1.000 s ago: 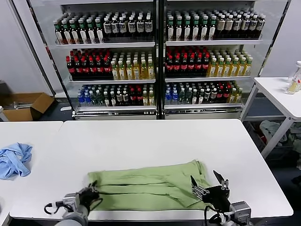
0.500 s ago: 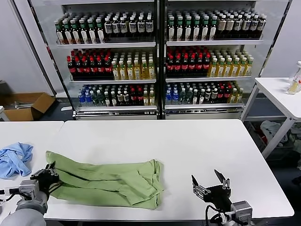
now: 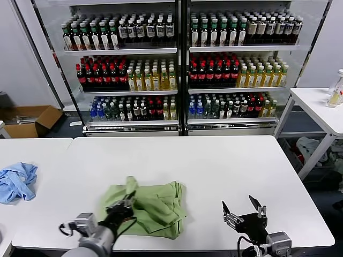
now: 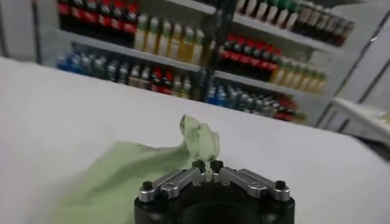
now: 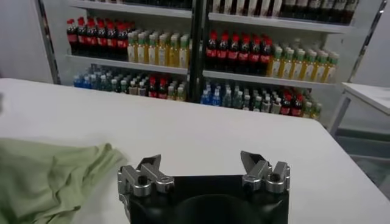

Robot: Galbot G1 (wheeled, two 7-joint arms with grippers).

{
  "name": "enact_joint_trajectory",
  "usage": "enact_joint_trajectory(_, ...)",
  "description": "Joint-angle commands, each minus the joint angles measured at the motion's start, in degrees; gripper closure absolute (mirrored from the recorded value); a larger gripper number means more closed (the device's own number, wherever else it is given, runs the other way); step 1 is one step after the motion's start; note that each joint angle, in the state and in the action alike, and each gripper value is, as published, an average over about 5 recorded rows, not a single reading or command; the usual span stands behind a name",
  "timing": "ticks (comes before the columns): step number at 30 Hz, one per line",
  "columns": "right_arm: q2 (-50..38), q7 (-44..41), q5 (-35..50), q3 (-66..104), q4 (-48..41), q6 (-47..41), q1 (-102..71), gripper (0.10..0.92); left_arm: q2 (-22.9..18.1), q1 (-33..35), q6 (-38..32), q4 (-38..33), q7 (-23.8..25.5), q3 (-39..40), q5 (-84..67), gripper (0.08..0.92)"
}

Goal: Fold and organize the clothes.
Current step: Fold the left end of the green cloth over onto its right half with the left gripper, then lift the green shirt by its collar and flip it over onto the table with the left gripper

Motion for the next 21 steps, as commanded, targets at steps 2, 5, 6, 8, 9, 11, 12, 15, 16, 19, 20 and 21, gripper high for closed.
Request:
enact_joint_trajectory(2,0.17,0.04,-0.36,0.22,0.14,-0.02,-0.69,0.203,-7.24,-9.28,-1.69,6.86,-0.03,9.93,-5.47,0.908)
enact_joint_trajectory(5,0.34,0.08,-0.45,-0.04,-0.25,-0.09,-0.38,0.203,-9.44,-10.85,-2.69,8.19,0.07,11.65,-6.15,0.895)
enact_joint_trajectory(6,0.37,0.09,-0.44,-0.14,-0.45,-0.13,-0.18,0.203,-10.29,-10.93,-3.28,8.18,0.53,12.37,-6.32,0.880)
enact_joint_trajectory(8,0.37,0.12,-0.41,-0.32,-0.85,-0.22,0.26,0.203,-11.51,-10.49,-4.42,7.33,1.80,13.46,-6.32,0.832)
enact_joint_trajectory(9,0.30,0.13,-0.36,-0.40,-1.10,-0.28,0.52,0.203,-11.68,-9.98,-4.89,6.19,2.63,13.53,-6.23,0.806)
enact_joint_trajectory(11,0.05,0.15,-0.22,-0.50,-1.56,-0.37,1.07,0.203,-10.58,-8.79,-5.35,2.90,3.77,12.30,-6.10,0.746)
enact_joint_trajectory(12,-0.11,0.16,-0.11,-0.55,-1.83,-0.41,1.40,0.203,-9.31,-8.11,-5.42,1.03,4.20,10.74,-5.84,0.720)
enact_joint_trajectory(15,-0.41,0.16,0.19,-0.88,-2.57,-0.46,2.44,0.203,-2.67,-5.30,-6.12,-1.98,4.55,2.35,-3.36,0.633)
enact_joint_trajectory(16,-0.41,0.13,0.26,-1.02,-2.77,-0.46,2.72,0.203,-0.14,-4.06,-6.42,-1.64,4.77,-1.45,-2.05,0.599)
enact_joint_trajectory(19,-0.35,0.04,0.39,-1.49,-3.27,-0.45,3.41,0.203,5.88,0.29,-6.19,4.12,7.48,-11.91,4.50,0.512)
enact_joint_trajectory(20,-0.35,0.01,0.40,-1.63,-3.42,-0.45,3.58,0.203,7.08,1.38,-5.99,6.99,8.81,-13.95,7.66,0.486)
enact_joint_trajectory(21,-0.36,-0.01,0.41,-1.74,-3.54,-0.44,3.71,0.203,7.64,2.27,-5.80,10.09,9.97,-15.18,10.87,0.460)
